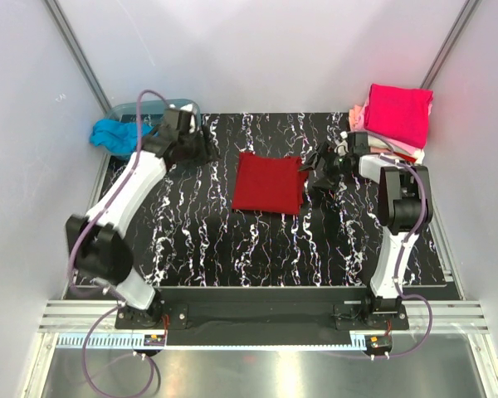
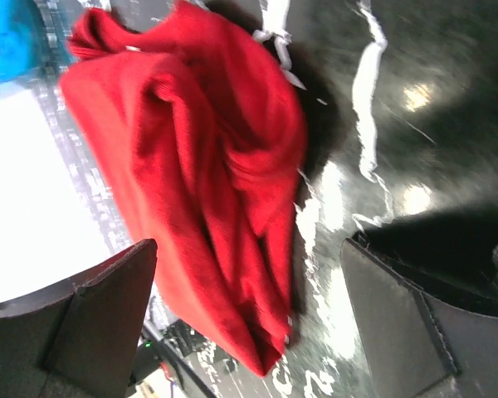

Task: Fold and stack the t-shirts
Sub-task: Neatly place the folded tshirt to the corner

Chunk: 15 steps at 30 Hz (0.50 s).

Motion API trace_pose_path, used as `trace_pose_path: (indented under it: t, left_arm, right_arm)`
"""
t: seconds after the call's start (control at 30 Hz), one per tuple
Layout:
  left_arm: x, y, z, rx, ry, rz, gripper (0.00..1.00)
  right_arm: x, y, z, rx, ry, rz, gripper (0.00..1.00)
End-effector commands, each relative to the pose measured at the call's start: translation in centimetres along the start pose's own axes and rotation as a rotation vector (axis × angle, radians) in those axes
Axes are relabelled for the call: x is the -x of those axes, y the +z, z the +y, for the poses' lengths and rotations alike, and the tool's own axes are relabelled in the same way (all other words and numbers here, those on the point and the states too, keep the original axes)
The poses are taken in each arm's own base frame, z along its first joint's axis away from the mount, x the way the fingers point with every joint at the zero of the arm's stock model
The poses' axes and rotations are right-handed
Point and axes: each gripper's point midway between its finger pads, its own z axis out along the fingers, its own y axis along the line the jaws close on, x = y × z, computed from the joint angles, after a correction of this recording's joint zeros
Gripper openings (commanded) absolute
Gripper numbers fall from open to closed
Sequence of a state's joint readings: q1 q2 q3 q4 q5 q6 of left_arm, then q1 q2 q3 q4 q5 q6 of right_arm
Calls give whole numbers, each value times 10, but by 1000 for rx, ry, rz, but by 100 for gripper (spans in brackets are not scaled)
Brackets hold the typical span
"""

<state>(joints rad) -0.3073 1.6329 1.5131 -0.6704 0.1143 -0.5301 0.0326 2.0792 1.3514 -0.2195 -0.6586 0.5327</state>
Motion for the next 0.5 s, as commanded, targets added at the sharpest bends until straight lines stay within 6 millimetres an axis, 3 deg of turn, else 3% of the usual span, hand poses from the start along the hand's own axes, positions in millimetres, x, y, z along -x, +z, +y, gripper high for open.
trace_pose_path:
  t: [0.0, 0.07, 0.13, 0.17, 0.23, 0.37, 0.4, 0.47]
  left_arm:
    - [-27, -38, 24, 79, 23, 18, 62]
    - [-34, -62, 31, 96, 38, -4, 62]
    - [-48, -75, 41, 125, 46, 14, 62]
    - [-51, -86, 42, 124, 55, 2, 62]
    - [-58, -105, 45, 126, 61, 0, 62]
    - [-61, -141, 51, 153, 74, -43, 62]
    - [-60, -148, 52, 154, 79, -53, 63]
    - [-64, -167, 55, 163, 99, -63, 63]
  right_arm:
    - [-1, 19, 7, 91, 14, 40, 100]
    - [-5, 27, 2, 77, 28, 80, 97]
    - [-12, 34, 3, 53, 49, 134, 95]
    - [-18, 41, -4, 34, 63, 164, 86]
    - [-23, 44, 3, 43, 58, 188, 80]
    - [-30, 51, 15, 41, 39, 198, 46]
    - [-31, 51, 15, 36, 39, 202, 32]
    - [-30, 51, 19, 52, 33, 201, 24]
